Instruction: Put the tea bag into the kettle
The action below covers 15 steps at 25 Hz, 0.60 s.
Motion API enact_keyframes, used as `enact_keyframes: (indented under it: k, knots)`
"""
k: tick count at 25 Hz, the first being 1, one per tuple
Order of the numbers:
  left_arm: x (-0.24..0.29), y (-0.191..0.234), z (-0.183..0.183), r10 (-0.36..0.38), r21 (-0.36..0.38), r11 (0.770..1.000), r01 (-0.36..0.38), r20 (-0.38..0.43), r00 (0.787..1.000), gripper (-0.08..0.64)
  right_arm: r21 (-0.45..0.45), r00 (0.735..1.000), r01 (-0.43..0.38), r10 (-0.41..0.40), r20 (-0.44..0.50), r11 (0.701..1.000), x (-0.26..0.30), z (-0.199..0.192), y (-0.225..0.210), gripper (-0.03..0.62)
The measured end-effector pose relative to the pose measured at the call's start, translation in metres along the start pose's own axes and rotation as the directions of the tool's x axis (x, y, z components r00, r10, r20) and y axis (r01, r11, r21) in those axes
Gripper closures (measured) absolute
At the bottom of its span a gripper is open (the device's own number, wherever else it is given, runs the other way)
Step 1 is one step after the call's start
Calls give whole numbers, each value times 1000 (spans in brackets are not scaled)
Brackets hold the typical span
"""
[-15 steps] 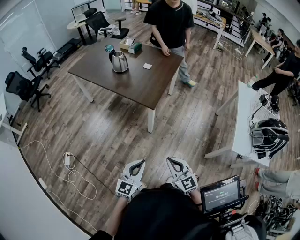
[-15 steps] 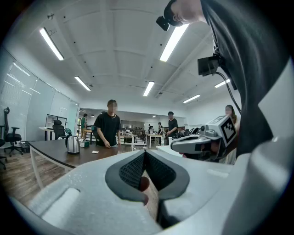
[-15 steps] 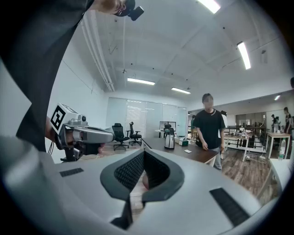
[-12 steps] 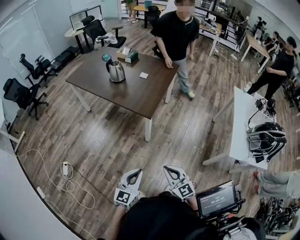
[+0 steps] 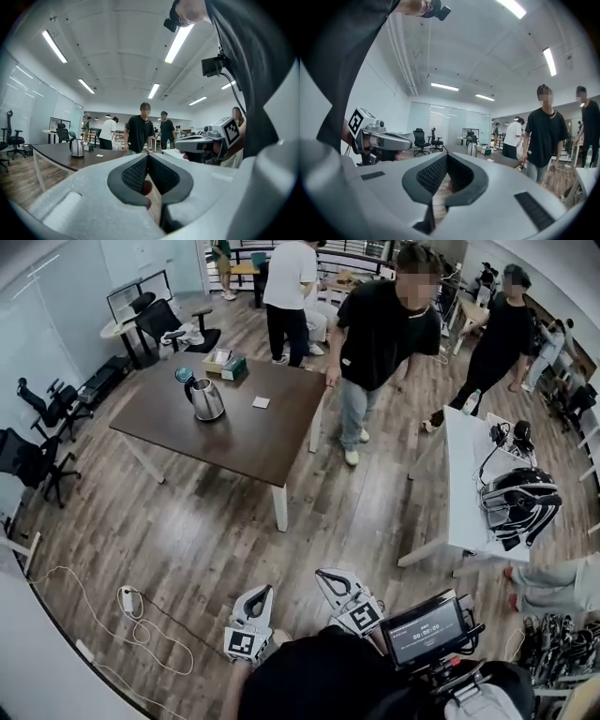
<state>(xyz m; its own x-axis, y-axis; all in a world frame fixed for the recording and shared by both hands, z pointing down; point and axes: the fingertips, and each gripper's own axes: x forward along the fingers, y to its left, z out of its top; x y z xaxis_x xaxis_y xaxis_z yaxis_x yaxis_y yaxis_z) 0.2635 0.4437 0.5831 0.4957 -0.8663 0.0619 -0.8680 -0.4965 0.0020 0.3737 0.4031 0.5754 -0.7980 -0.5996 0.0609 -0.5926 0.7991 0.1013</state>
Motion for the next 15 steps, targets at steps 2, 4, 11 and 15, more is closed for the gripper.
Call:
enact_keyframes:
  k: [2,4,11,15]
  knots:
    - [-1,6,3,22,8,1000,-22,-6,1000,560,-11,1000,15,-15,2,1000,1,1,-5,587]
    - [-5,13,4,53,11,999,-53,-4,999,560,-12,1000,12,-12,8,1000,2,2,-6,587]
    - [-20,42,6,90,14,996,-90,7,996,560,10,1000,3,-2,-21,1000,30,6,6,586]
    - [-28,59,3,94,-3,996,-94,3,996,560,2,999,8,-8,-42,1000,49,9,12,586]
